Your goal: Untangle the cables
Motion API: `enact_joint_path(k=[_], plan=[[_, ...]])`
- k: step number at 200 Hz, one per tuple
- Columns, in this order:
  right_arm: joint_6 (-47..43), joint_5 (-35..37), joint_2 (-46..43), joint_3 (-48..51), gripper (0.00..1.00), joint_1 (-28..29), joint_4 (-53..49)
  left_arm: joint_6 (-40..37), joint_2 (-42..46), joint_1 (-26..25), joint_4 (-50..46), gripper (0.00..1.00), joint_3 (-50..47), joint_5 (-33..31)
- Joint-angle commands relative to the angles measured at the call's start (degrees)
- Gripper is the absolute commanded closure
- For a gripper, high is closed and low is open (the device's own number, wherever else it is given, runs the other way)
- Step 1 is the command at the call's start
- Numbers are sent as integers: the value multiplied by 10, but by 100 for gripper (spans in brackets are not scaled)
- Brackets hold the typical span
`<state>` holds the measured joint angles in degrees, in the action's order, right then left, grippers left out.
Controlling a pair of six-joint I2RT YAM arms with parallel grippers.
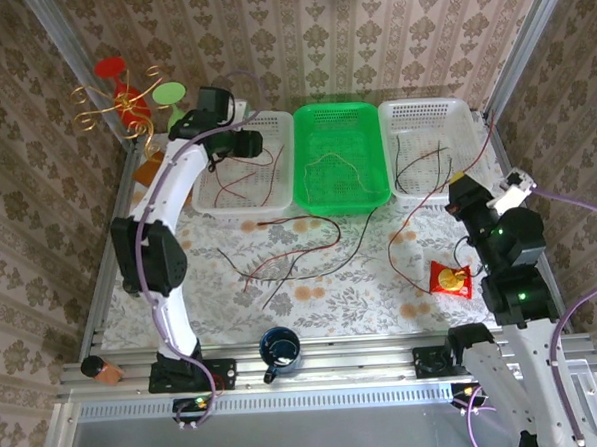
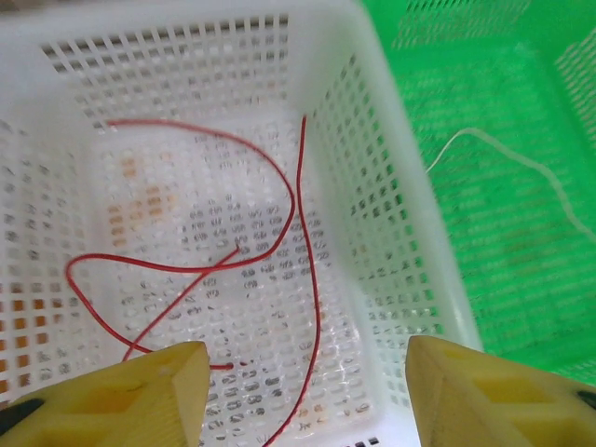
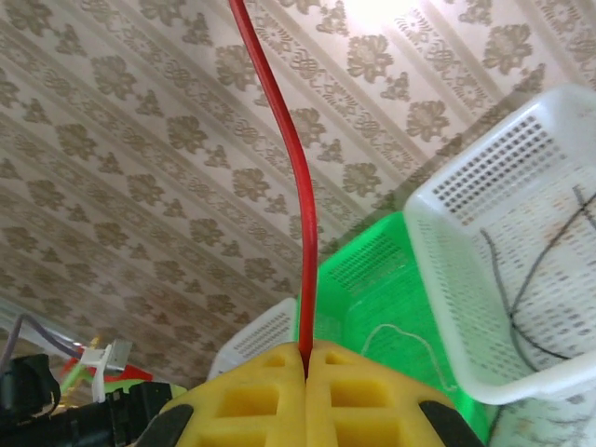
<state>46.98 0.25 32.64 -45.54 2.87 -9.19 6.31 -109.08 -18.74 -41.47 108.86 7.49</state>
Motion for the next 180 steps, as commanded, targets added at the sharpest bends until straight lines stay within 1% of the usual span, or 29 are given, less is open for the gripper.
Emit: enact_joint_path(k=[1,34,56,88,119,152,163,180], plan=[[34,-47,30,-59,100,1,41,16,49,-6,28,41,-57,12],[43,-63,88,-125,100,20,84,44,124,-20,63,40,-147,17],[38,-68,142,-177,100,53,108,70,172,-24,97,39,-218,24],[4,-74,255,-281,100,118,133,98,233,-27,132,39,-319,24],[-11,-80,363,-388,100,161,162,132,298,-30,168,38,-406,24],[-15,-81,467,-494,100,205,177,156,358,-32,177,38,-462,20],[-21,-83,514,-529,100,219,180,160,376,-33,177,38,-477,17],[-31,-82,570,-583,100,234,177,160,401,-33,164,38,-500,4]])
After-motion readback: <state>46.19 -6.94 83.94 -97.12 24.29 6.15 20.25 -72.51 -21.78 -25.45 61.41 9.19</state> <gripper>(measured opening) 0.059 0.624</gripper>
